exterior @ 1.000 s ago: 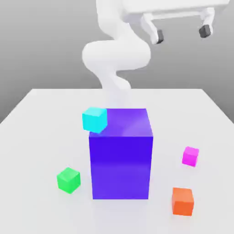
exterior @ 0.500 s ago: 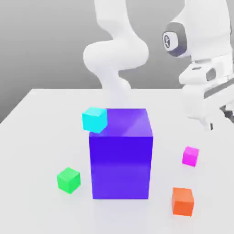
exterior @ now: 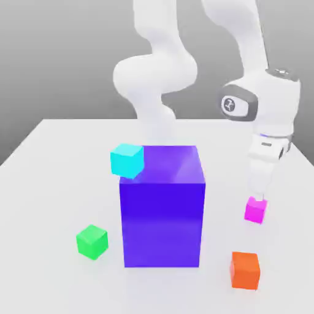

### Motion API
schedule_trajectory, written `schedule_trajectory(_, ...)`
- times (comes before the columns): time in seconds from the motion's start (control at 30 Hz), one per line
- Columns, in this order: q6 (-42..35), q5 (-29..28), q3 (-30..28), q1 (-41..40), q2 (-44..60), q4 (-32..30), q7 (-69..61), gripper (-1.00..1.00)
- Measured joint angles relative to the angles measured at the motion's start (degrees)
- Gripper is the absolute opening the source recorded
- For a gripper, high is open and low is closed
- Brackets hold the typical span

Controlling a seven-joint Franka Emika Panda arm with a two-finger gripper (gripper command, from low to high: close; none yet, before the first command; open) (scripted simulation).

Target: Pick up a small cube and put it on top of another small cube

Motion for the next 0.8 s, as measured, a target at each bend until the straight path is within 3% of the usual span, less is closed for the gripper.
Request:
schedule_trajectory(0.3,6.7,-15.2,-8.2,4.0,8.9,2.3,10.3,0.00)
schedule_trajectory(0.5,11.7,-19.4,-16.8,11.9,15.0,3.0,14.1,0.00)
schedule_trajectory(0.53,12.5,-19.5,-17.7,12.9,15.9,3.1,14.4,-1.00)
schedule_trajectory(0.8,12.1,-19.8,-17.4,12.5,15.4,3.1,14.5,-1.00)
